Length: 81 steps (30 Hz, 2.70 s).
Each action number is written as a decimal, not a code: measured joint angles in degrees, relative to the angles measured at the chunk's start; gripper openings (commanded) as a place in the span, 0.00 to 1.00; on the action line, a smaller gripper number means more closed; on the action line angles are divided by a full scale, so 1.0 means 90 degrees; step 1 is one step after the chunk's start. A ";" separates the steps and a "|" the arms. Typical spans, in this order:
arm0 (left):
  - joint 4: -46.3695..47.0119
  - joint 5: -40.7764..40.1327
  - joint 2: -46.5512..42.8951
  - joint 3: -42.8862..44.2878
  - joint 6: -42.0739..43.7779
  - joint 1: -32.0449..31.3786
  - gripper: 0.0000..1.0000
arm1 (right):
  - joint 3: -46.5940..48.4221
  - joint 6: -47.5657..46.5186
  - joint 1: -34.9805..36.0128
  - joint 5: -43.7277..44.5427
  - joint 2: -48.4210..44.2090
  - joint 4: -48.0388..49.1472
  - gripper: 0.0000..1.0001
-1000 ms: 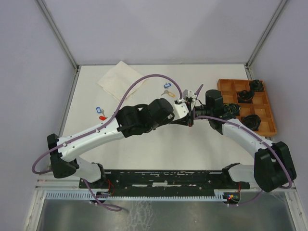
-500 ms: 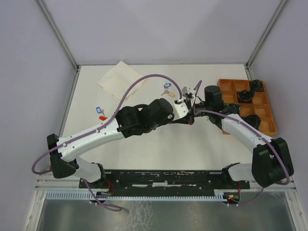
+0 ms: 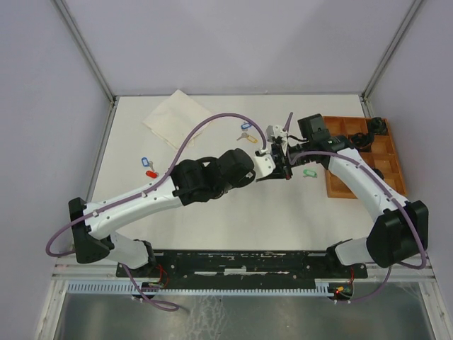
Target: Remove the keys from the keyring
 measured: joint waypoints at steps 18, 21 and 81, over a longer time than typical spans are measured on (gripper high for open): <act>0.1343 0.0219 -0.0476 -0.1246 -0.0083 -0.0015 0.03 | 0.1088 -0.1219 -0.0007 0.1268 0.0440 -0.2395 0.01; 0.1683 0.0228 -0.0636 -0.1537 -0.0085 -0.0010 0.03 | 0.1146 -0.1219 -0.0005 0.1438 0.0437 -0.2455 0.01; 1.1103 0.3555 -0.3021 -0.7538 -0.1042 0.0748 0.52 | 0.2441 -0.2363 0.1797 0.5518 0.0097 -0.4080 0.01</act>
